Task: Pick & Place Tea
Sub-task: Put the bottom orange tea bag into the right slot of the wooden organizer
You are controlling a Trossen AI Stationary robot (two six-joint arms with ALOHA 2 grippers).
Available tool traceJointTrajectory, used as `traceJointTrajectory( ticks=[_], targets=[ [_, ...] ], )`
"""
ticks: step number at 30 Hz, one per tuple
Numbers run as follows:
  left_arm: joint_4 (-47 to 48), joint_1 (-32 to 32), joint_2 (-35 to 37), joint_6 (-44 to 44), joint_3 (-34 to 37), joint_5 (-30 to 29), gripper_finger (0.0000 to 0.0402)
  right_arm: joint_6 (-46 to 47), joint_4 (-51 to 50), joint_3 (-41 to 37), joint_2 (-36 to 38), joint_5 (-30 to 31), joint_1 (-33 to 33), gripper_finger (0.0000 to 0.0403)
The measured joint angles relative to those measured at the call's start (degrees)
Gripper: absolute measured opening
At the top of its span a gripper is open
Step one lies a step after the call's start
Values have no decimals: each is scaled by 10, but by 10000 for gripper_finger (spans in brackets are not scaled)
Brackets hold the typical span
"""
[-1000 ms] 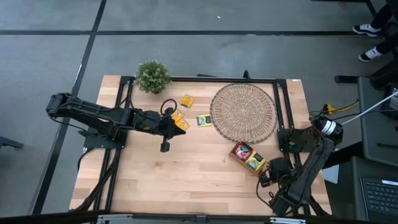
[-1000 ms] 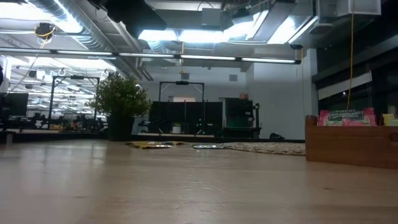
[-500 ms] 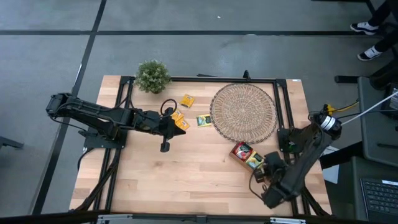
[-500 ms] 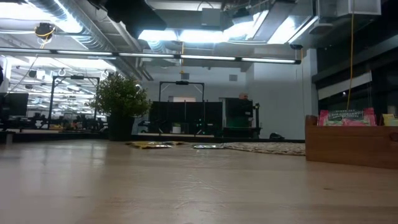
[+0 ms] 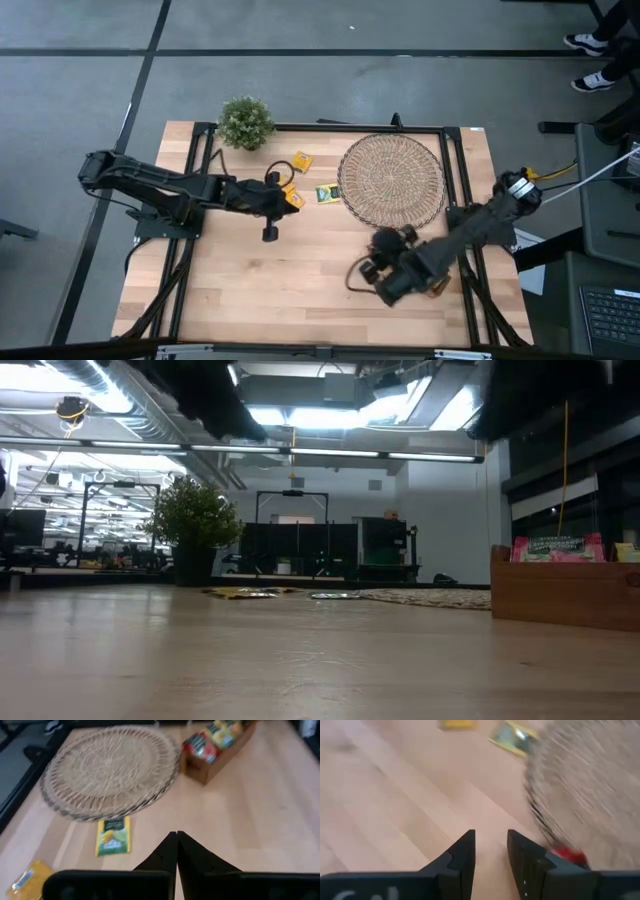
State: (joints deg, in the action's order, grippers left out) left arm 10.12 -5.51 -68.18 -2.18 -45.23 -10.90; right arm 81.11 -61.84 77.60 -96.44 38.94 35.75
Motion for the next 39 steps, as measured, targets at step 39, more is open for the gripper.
traceJointTrajectory(
  ticks=[39],
  targets=[
    [71, 95, -216, 17, 0, -57, 2, -455, 623, -229, 0, -296, -277, 115]
  ],
)
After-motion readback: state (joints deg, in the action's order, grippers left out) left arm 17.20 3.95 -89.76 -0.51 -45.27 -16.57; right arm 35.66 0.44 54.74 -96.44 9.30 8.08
